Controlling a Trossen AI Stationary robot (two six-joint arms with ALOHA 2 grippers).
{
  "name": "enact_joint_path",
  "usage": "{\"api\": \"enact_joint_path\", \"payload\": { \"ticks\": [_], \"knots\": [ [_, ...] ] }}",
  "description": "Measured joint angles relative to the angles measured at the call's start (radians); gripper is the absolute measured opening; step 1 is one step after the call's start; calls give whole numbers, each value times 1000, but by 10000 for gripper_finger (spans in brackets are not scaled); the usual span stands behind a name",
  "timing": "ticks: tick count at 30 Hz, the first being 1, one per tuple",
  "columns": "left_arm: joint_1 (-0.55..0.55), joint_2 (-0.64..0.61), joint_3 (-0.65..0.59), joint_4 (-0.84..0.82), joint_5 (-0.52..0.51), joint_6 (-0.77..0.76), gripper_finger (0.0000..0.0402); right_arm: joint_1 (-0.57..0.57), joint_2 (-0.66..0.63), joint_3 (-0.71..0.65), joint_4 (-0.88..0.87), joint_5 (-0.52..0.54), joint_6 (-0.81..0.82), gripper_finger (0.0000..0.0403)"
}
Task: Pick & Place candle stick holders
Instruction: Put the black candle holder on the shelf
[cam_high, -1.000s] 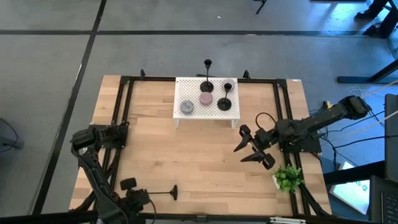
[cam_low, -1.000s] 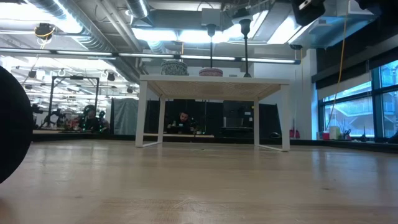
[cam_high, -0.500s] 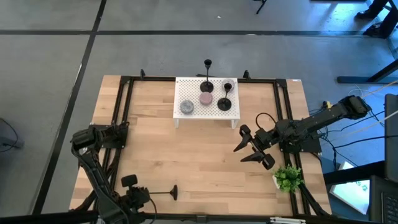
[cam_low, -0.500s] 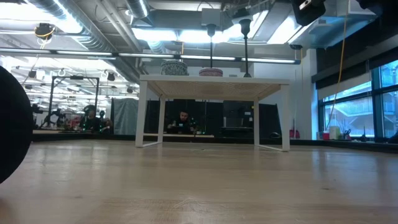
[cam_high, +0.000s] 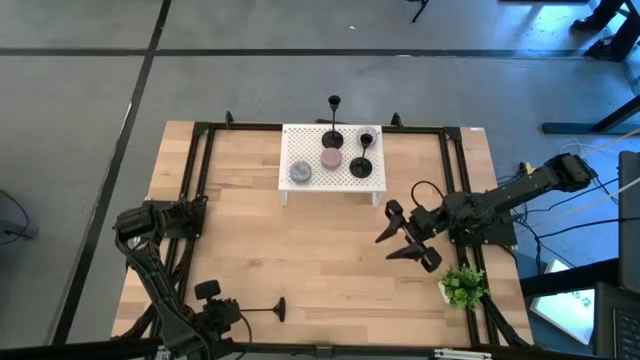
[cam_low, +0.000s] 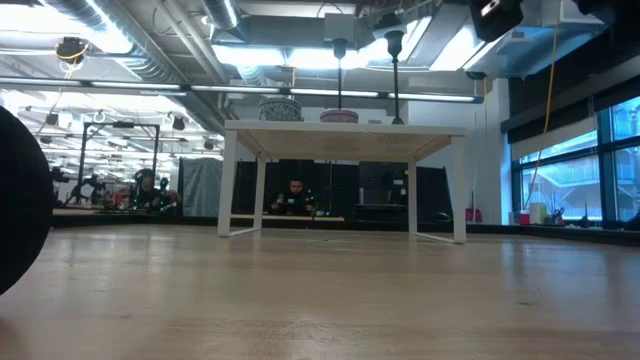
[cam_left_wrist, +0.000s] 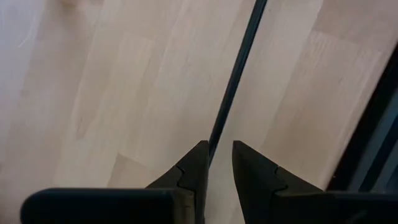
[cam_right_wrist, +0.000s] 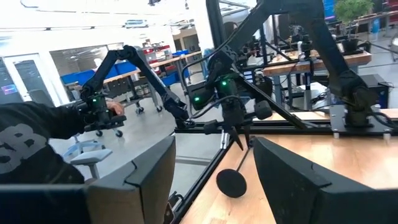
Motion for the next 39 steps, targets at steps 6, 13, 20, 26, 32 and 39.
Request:
{"api": "enact_joint_path", "payload": {
  "ticks": [6, 13, 20, 26, 32, 39],
  "knots": [
    [0, 0, 0, -2, -27, 1, 69, 0, 0, 0, 0, 11, 0, 220],
    [0, 0, 0, -3, -35, 1, 68, 0, 0, 0, 0, 11, 0, 220],
    [0, 0, -11, -3, -35, 1, 71, 0, 0, 0, 0, 11, 0, 220],
    [0, 0, -77, 75, -34, 0, 71, 0, 0, 0, 0, 11, 0, 220],
    [0, 0, -89, 84, -33, -14, 70, 0, 0, 0, 0, 10, -1, 220],
    [0, 0, -89, 84, -58, -15, 60, 0, 0, 0, 0, 10, -1, 220]
  ]
}}
